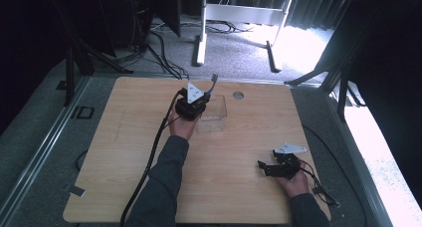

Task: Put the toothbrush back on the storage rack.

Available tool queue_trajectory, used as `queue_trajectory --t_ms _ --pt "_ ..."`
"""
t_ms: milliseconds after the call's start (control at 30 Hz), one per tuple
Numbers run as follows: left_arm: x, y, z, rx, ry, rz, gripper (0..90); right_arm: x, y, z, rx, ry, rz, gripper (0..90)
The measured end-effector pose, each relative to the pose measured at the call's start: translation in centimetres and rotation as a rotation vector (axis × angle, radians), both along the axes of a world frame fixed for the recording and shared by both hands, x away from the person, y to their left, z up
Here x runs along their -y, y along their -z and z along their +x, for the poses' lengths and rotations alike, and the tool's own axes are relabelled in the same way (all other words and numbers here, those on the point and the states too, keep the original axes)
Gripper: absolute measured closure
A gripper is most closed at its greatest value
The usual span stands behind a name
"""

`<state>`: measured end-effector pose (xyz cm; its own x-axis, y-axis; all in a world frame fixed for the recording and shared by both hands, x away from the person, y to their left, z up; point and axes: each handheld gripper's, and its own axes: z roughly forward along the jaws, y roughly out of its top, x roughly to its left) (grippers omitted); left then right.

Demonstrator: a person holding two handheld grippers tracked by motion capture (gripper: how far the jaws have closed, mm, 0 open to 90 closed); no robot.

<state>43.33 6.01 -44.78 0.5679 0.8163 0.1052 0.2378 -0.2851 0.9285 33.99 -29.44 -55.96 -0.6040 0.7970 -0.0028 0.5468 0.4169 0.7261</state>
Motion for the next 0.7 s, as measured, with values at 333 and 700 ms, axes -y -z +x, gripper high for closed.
queue_trajectory --t_ms 333,700 --pt "0.2 0.8 0.1 -0.034 0.020 0.047 81.8 0.0 0.0 0.0 0.001 0.000 -0.001 18.7" --pt "0.4 2.0 0.0 -0.065 0.035 0.091 81.7 0.0 0.0 0.0 0.002 -0.001 -0.001 18.7"
